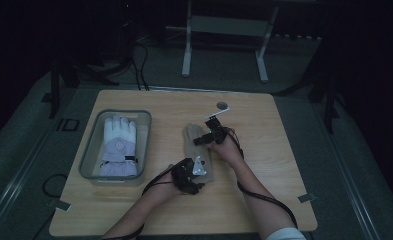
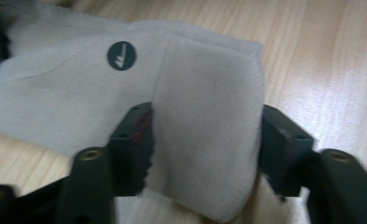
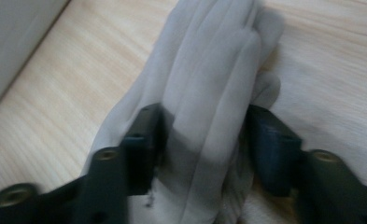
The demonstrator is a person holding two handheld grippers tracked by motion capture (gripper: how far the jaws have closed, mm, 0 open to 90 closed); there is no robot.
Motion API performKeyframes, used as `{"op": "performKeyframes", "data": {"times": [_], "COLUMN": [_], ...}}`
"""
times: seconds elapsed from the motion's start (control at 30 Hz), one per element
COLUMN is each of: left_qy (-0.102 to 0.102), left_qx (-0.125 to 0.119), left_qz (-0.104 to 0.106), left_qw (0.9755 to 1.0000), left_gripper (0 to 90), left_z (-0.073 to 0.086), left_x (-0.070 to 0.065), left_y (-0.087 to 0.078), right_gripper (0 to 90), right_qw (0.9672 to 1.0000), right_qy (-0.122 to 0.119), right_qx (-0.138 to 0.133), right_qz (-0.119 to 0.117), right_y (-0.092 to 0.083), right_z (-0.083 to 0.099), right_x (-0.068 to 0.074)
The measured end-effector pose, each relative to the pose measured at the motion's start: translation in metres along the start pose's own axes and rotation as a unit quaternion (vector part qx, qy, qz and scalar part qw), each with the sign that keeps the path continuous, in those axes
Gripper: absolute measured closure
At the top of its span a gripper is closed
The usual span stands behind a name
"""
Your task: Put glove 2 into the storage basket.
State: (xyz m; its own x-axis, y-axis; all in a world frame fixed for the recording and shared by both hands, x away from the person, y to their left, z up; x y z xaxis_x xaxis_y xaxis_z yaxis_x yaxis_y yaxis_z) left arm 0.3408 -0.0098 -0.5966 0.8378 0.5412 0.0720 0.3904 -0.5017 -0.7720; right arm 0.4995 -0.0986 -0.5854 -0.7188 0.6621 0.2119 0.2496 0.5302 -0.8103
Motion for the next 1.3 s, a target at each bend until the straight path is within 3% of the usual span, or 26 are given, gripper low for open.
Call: {"op": "performKeyframes", "data": {"times": [0.27, 0.43, 0.73, 0.97, 1.3], "left_qy": [-0.003, -0.016, -0.016, -0.011, -0.012], "left_qx": [0.006, 0.002, -0.005, -0.001, -0.008], "left_qz": [-0.034, -0.034, -0.039, -0.048, -0.061], "left_qw": [0.9994, 0.9993, 0.9991, 0.9988, 0.9980], "left_gripper": [76.7, 78.9, 80.0, 80.1, 80.1], "left_z": [-0.003, -0.003, -0.007, -0.010, -0.011], "left_x": [0.001, 0.001, 0.002, 0.003, 0.010], "left_y": [-0.001, -0.004, -0.017, -0.034, -0.066], "right_gripper": [63.5, 64.0, 63.8, 63.6, 63.5], "right_qw": [0.9975, 0.9968, 0.9948, 0.9945, 0.9924], "right_qy": [-0.058, -0.064, -0.082, -0.083, -0.096], "right_qx": [-0.008, -0.020, -0.041, -0.052, -0.075], "right_qz": [0.039, 0.042, 0.044, 0.037, 0.018], "right_y": [-0.004, -0.009, -0.023, -0.033, -0.051], "right_z": [0.000, -0.003, -0.014, -0.020, -0.043], "right_x": [0.013, 0.015, 0.026, 0.032, 0.054]}}
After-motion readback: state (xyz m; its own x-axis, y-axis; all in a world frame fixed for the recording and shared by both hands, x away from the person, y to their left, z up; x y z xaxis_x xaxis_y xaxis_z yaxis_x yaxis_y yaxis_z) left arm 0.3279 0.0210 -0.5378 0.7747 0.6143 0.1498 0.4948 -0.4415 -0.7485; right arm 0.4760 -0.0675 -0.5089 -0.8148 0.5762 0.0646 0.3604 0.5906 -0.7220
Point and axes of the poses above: each handheld gripper's, and its own axes: y roughly forward along the jaws, z roughly out of its underside, x roughly to its left, the point moved 5 cm from there along y, roughly forward along the jaws, and after that the axes turned 8 degrees about -y, right-handed, at the moved point
